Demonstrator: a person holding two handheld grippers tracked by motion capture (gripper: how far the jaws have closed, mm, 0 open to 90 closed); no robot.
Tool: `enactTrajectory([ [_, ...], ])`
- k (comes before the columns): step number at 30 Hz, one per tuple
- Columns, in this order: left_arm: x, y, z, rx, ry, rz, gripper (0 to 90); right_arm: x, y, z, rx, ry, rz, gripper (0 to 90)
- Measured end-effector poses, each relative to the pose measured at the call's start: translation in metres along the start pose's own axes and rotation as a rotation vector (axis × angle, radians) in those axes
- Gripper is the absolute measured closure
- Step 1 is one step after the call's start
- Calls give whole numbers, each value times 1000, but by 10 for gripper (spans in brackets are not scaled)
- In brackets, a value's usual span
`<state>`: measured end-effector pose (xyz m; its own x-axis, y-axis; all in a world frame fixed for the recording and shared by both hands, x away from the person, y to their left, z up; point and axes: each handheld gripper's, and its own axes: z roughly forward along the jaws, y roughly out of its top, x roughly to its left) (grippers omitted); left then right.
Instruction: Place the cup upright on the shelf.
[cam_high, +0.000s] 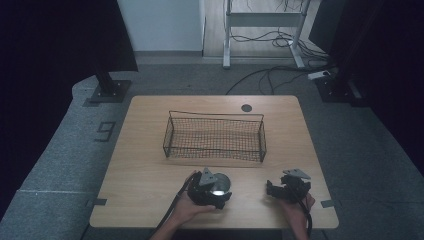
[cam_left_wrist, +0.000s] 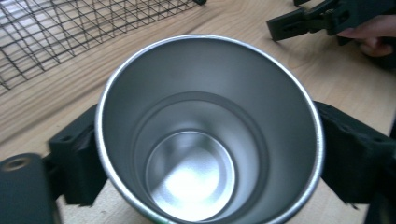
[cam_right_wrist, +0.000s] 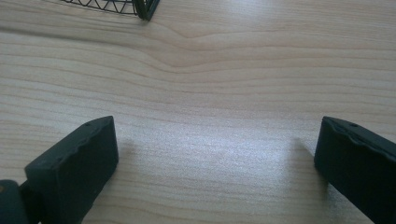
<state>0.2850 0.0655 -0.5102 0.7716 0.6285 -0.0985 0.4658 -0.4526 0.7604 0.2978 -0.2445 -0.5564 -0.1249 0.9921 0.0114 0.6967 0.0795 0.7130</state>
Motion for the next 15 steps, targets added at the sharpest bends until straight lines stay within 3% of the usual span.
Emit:
enactTrajectory([
  [7,0,0,-1,-2,3,21,148,0,0,0,0,0,0,0],
  [15,3,1,-7,-12,-18,6,153,0,0,0,0,0,1,0],
])
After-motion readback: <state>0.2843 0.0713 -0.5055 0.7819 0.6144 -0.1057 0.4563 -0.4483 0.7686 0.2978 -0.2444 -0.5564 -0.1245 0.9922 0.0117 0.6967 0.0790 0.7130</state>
